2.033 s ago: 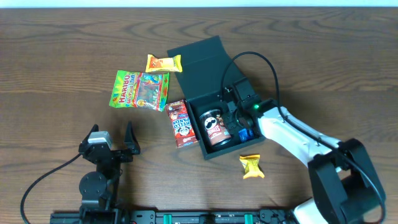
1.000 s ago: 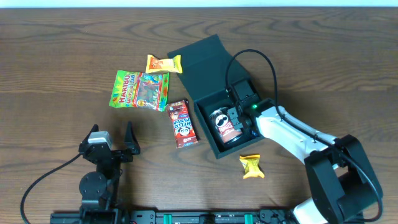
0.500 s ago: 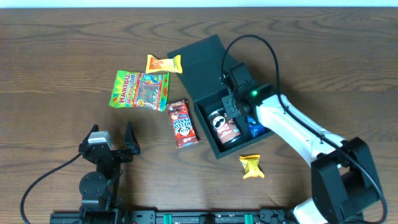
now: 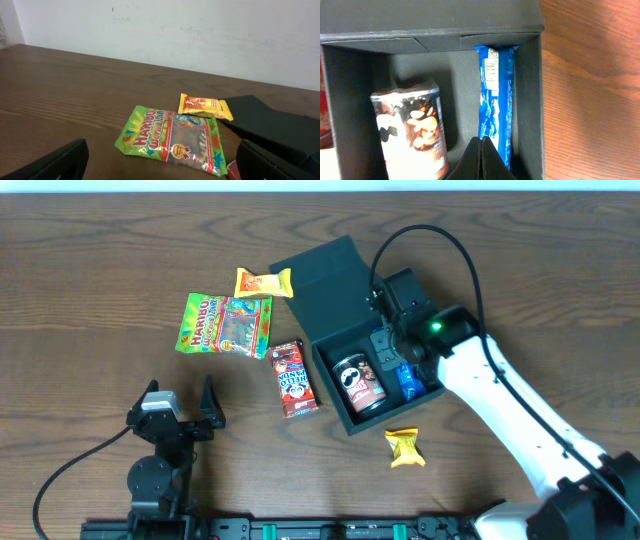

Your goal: Pack container

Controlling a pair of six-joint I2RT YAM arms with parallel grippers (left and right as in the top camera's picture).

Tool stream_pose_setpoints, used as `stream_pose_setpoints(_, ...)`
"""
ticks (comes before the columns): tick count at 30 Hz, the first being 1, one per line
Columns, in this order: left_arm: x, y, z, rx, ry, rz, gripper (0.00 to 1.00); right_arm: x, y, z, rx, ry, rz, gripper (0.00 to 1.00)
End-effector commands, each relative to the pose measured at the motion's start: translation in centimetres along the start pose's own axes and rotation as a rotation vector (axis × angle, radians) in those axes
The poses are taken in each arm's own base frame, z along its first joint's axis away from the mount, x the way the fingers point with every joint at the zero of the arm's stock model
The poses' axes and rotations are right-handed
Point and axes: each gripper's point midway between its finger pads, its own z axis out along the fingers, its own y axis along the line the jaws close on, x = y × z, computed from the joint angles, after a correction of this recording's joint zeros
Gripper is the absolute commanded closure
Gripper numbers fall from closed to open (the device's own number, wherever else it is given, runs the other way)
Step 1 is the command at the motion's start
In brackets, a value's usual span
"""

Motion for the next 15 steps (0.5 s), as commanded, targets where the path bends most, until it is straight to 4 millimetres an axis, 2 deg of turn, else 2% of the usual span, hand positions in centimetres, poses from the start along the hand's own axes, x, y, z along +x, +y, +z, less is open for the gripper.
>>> stream_pose_setpoints(1,1.7,0.4,0.0,-0.013,0.055,0.017,0.05,-0.5,0.6,-0.6,-0.032,-0.022,-0.031,0.98)
stream_pose_setpoints(4,1.7,0.4,0.0,-0.013,0.055,0.017,0.05,0.4,1.7,0.3,-0.088,0.009,-0.076,0.98)
stream_pose_setpoints(15,1.7,0.4,0.0,-0.013,0.055,0.017,0.05,4.2,1.6,5.1,-0.051,0.148,-0.092,0.99)
